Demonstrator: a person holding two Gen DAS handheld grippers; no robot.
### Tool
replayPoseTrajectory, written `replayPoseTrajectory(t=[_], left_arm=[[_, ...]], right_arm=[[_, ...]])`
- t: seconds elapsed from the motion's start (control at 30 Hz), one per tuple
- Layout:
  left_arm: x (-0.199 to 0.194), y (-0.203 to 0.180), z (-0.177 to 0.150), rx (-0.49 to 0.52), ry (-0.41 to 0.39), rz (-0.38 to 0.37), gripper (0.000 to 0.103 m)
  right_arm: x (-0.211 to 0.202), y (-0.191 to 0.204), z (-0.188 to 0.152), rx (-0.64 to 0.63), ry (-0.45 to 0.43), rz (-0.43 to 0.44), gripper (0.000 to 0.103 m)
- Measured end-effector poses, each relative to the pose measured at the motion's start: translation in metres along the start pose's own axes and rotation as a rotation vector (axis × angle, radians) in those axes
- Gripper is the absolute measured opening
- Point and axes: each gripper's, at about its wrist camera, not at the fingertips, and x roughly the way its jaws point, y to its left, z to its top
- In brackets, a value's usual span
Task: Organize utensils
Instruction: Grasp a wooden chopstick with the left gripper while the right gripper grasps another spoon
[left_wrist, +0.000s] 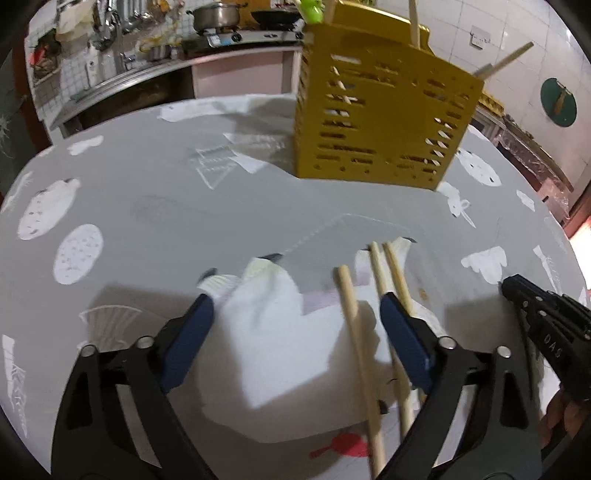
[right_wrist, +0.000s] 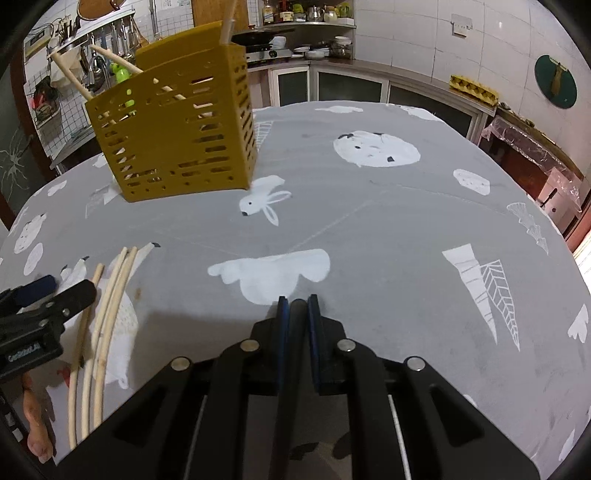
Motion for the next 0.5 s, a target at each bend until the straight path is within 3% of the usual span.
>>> replayPoseTrajectory(t=[0.33,0.4,0.5], left_arm=[[0.007,-0.010,0.007,0.025,0.033,0.012,0.039],[0.008,-0.015,0.009,0.038,0.039,0.005,0.026],[0.009,-0.023,0.009,0.054,0.045,0.002,0.016]], right_arm=[[0.001,-0.001,0.000,-0.005,0.032,0.001,0.012],[0.001,-0.001,0.000,-0.003,0.039,0.000,0.012],[0.000,-0.004,0.001,0.009,0.054,0.013,0.012]])
